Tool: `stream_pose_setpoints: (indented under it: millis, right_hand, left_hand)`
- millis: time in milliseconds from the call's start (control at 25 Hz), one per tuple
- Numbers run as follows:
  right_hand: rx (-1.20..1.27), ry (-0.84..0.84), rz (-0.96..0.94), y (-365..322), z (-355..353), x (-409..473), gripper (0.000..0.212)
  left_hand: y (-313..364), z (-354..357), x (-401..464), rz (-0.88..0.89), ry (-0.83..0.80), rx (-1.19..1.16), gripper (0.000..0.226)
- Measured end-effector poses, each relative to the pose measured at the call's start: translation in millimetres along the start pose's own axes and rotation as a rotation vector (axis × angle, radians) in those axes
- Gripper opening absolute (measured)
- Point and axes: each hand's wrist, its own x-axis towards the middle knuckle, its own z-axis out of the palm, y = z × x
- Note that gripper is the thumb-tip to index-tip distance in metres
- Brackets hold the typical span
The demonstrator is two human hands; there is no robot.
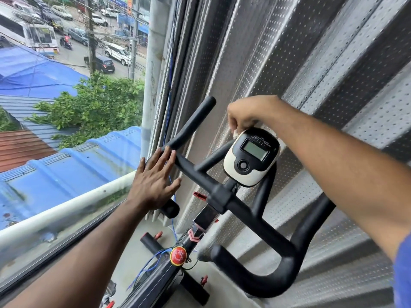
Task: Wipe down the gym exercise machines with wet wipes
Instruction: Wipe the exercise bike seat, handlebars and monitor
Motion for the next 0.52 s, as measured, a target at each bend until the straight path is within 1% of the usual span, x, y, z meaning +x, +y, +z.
stream_pose_setpoints:
  millis: [80, 120, 200, 280, 400, 480, 520]
  right_hand:
    - [0.050, 0.006, 0.021, 8.8, -0.2, -1.4, 0.012]
    - [0.064, 0.039, 0.003, 5.6, 1.3, -2.2, 0.012]
    - [0.101, 0.110, -0.061, -17.9, 12.3, -3.1, 0.012]
    - [0.116, 0.144, -0.176, -59.1, 33.7, -5.2, 0.012]
    - [0.002, 0.237, -0.361, -107.6, 70.2, -7.2, 0.021]
    - [-0.085, 0.295, -0.458, -106.7, 81.6, -12.3, 0.023]
    - [-0.102, 0.306, -0.464, -98.9, 79.0, -17.3, 0.020]
  left_hand:
    - [-0.5, -0.2, 0.6, 0.003, 0.001, -0.001, 0.089]
    - [-0.3, -0.8, 0.5, 0.004, -0.001, -0.004, 0.089]
    - [1.6, -3.5, -0.3, 0.002, -0.003, -0.017, 0.091]
    - [3.3, -6.0, -1.3, -0.007, -0.007, -0.031, 0.091]
    - [5.6, -8.8, -2.2, -0.011, 0.005, -0.039, 0.092]
    - [4.3, -8.1, -1.8, -0.013, -0.009, -0.027, 0.092]
    - [3.8, -7.5, -1.7, -0.013, -0.016, -0.020, 0.091]
